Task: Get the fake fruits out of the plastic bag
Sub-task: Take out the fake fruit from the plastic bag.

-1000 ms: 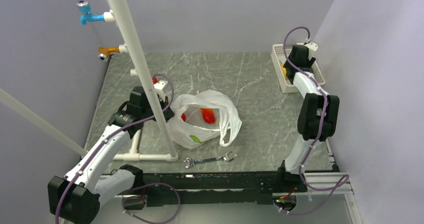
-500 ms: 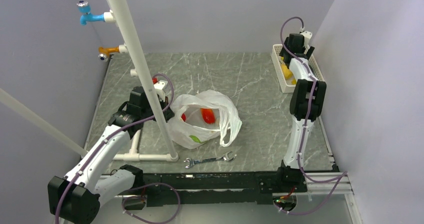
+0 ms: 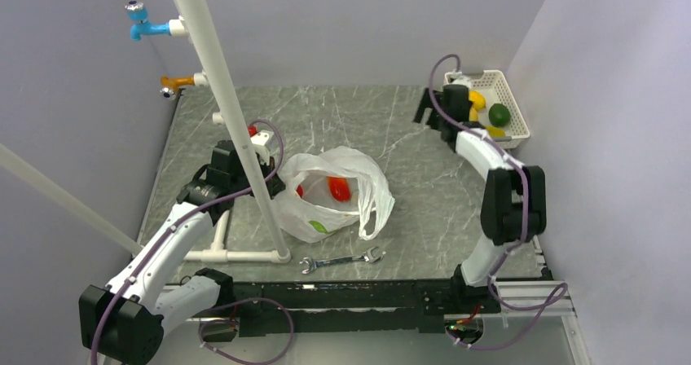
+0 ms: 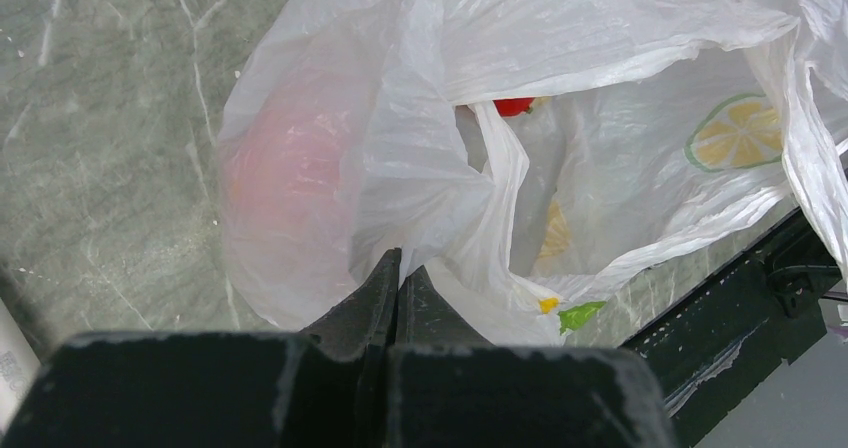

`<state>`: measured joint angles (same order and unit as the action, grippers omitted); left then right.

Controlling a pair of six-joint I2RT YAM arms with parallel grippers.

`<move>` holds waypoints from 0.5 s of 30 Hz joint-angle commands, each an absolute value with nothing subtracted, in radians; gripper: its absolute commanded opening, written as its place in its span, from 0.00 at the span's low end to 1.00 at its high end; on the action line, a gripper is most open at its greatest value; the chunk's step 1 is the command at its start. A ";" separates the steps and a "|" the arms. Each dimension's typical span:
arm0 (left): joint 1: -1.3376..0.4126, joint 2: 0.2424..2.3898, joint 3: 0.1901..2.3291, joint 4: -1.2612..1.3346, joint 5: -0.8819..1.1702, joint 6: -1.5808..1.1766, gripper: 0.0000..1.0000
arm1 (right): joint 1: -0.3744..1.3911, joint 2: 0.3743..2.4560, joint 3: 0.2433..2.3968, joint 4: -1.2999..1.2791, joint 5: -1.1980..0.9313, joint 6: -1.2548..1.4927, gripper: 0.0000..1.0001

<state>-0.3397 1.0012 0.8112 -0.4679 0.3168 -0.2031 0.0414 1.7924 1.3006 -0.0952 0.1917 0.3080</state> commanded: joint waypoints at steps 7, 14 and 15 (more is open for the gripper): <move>-0.333 0.995 0.808 -0.418 0.357 -0.207 0.00 | 0.436 1.411 1.105 0.045 -0.280 0.259 0.91; -0.328 0.954 0.793 -0.388 0.371 -0.212 0.00 | 0.628 1.344 1.067 0.012 -0.541 0.157 0.68; -0.327 0.952 0.793 -0.387 0.372 -0.213 0.00 | 0.663 1.359 1.073 -0.019 -0.522 0.140 0.64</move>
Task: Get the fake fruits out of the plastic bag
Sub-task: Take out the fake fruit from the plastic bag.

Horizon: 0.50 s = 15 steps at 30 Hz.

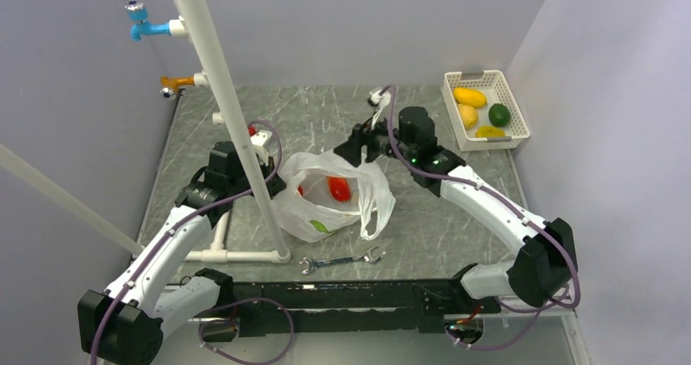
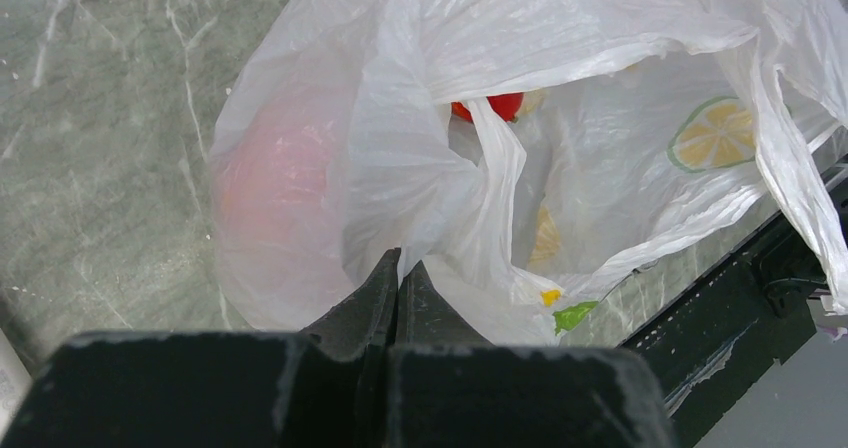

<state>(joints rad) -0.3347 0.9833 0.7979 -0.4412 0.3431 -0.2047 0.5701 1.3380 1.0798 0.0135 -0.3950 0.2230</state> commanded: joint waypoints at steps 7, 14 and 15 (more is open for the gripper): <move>-0.327 0.944 0.786 -0.379 0.388 -0.216 0.00 | 0.786 1.457 1.064 -0.037 -0.379 0.154 0.39; -0.327 0.912 0.771 -0.345 0.425 -0.215 0.00 | 0.814 1.585 1.113 -0.094 -0.297 0.138 0.33; -0.327 0.906 0.768 -0.338 0.433 -0.215 0.00 | 0.818 1.611 1.124 -0.102 -0.276 0.138 0.34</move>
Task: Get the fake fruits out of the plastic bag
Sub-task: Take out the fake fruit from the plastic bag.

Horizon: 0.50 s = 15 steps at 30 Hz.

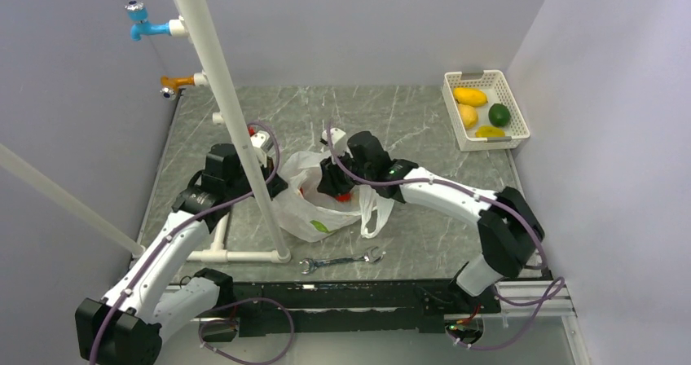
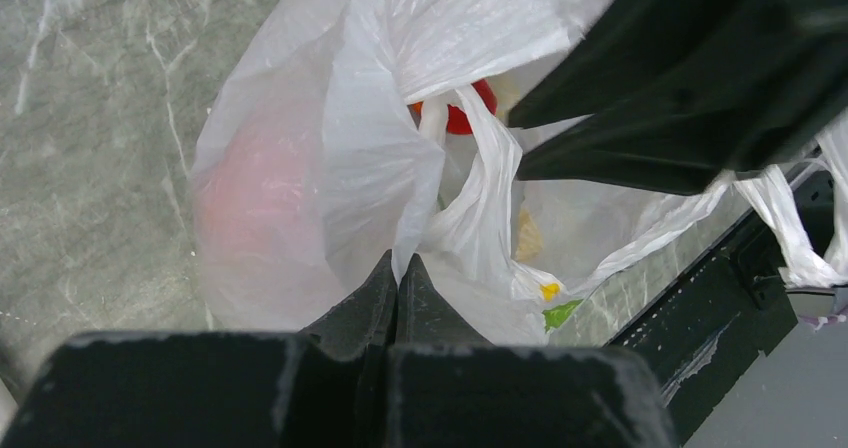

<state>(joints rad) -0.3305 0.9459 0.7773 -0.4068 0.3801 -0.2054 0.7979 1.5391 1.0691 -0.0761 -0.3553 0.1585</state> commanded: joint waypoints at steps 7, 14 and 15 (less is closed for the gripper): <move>-0.327 0.857 0.746 -0.296 0.457 -0.219 0.00 | 0.823 1.757 1.204 -0.022 -0.323 0.155 0.61; -0.327 0.888 0.757 -0.317 0.454 -0.220 0.00 | 0.850 1.866 1.234 0.201 -0.407 0.178 0.95; -0.327 0.892 0.758 -0.320 0.452 -0.221 0.00 | 0.854 1.884 1.245 0.215 -0.403 0.176 0.97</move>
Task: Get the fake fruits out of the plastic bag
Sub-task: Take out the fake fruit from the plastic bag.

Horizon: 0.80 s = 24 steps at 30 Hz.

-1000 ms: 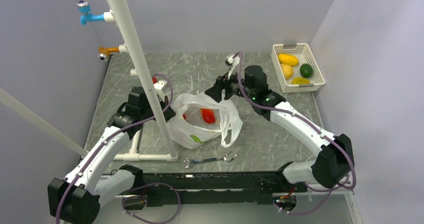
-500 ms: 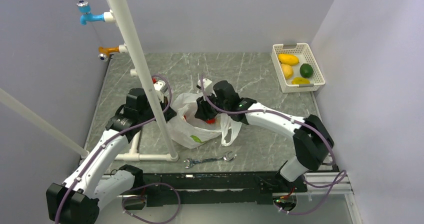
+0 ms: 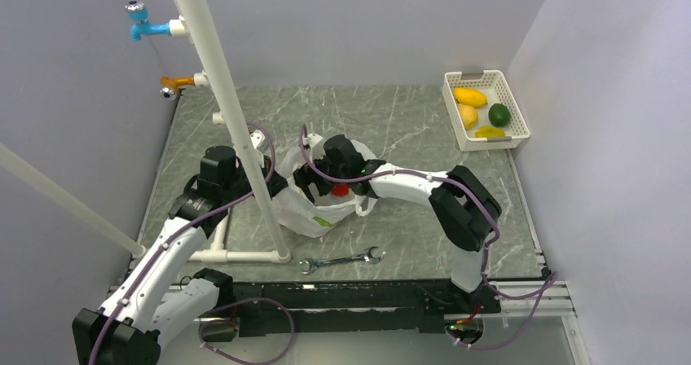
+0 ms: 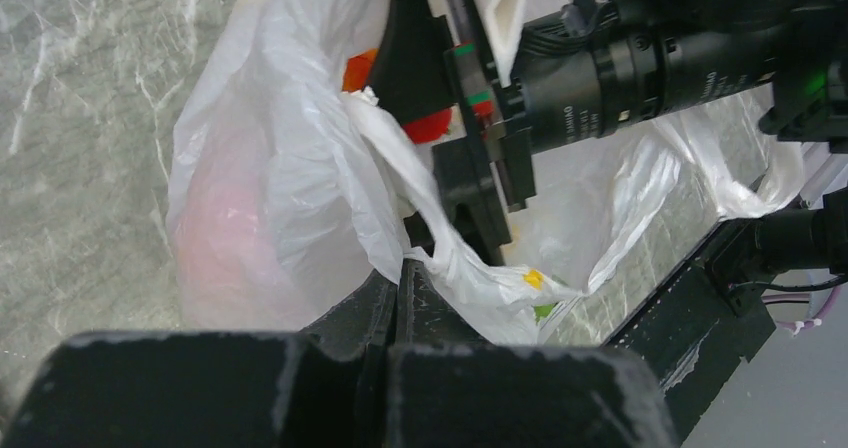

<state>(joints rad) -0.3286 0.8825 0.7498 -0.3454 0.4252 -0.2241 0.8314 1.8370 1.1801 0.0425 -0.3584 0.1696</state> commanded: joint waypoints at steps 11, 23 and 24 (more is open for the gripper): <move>-0.327 0.893 0.774 -0.368 0.359 -0.220 0.00 | 0.929 2.081 1.352 0.242 -0.306 0.129 0.99; -0.325 0.871 0.773 -0.373 0.330 -0.222 0.00 | 0.972 2.191 1.384 0.301 -0.287 0.170 0.98; -0.324 0.864 0.766 -0.353 0.356 -0.228 0.00 | 0.968 2.177 1.360 0.324 -0.302 0.178 0.98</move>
